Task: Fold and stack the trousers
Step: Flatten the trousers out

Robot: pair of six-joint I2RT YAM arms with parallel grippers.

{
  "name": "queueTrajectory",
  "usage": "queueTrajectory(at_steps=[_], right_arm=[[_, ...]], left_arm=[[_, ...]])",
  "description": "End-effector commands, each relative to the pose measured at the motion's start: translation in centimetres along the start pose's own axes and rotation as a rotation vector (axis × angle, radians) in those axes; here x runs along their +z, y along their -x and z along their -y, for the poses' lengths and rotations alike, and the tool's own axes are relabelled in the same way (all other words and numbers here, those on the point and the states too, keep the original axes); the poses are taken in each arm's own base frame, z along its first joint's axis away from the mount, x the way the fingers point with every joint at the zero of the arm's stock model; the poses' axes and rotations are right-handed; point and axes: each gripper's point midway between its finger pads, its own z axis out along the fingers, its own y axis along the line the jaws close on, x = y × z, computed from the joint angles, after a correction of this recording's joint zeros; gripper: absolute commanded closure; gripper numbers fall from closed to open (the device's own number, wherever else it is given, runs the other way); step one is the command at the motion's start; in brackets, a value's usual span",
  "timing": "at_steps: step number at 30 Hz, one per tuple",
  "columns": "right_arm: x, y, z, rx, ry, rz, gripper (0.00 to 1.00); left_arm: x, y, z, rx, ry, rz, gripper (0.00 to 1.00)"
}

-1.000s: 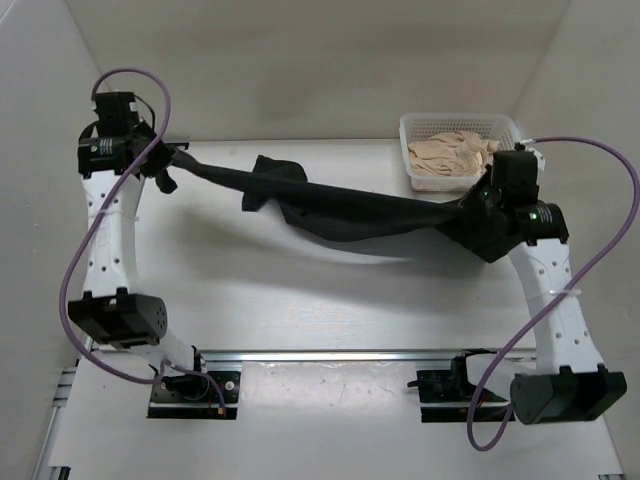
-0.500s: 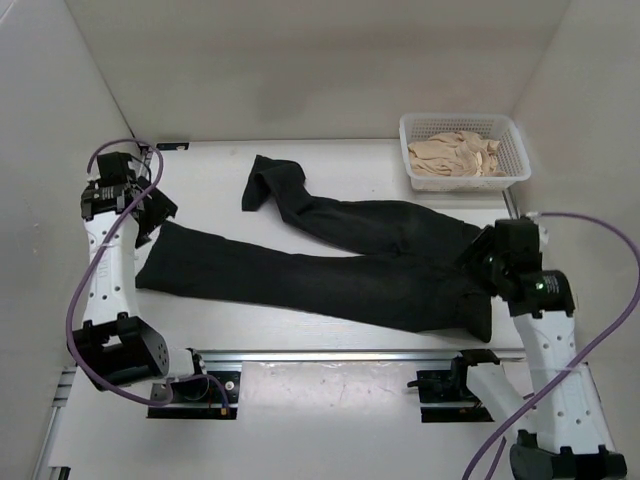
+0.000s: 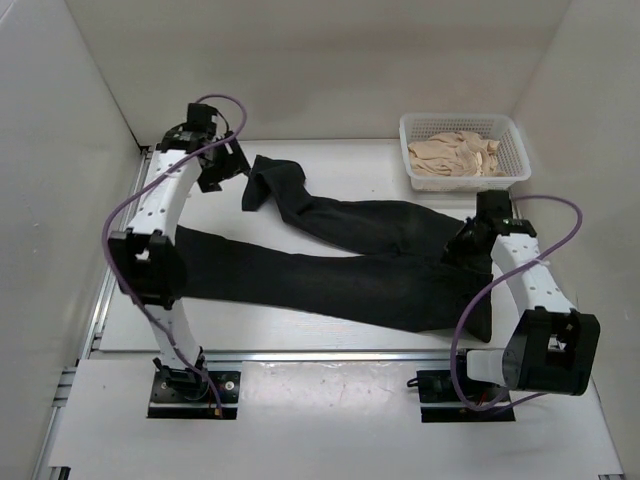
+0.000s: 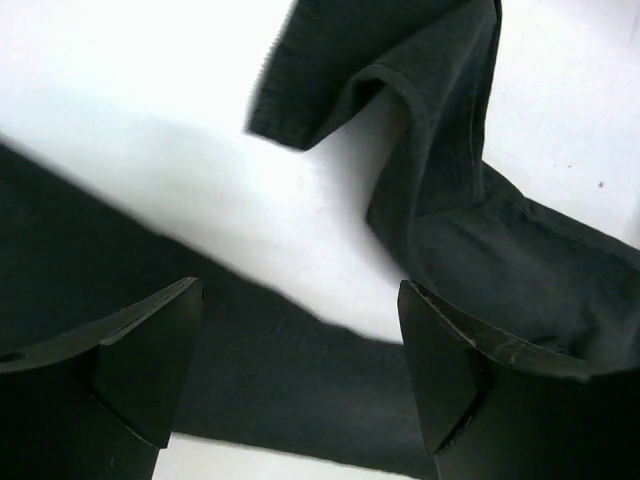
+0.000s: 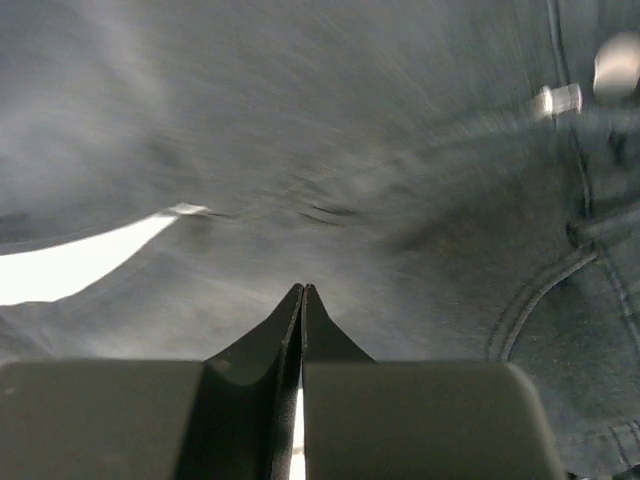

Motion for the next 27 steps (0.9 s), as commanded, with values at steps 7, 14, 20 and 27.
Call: queueTrajectory(at_steps=[7,14,20,27], right_arm=[[2.8,-5.3,2.3,0.084,0.047,-0.186,0.88],[1.8,-3.7,1.8,0.069,0.034,-0.148,0.81],[2.2,-3.1,1.6,0.059,0.023,-0.146,0.80],[2.5,-3.1,1.5,0.051,0.023,-0.162,0.80]], left_arm=[[8.0,-2.3,2.3,0.006,-0.015,-0.155,0.17],[8.4,-4.1,1.6,-0.264,-0.108,-0.236,0.25],[9.3,-2.9,0.3,-0.197,-0.088,-0.166,0.27],[12.3,-4.3,1.7,-0.047,-0.060,-0.202,0.24]])
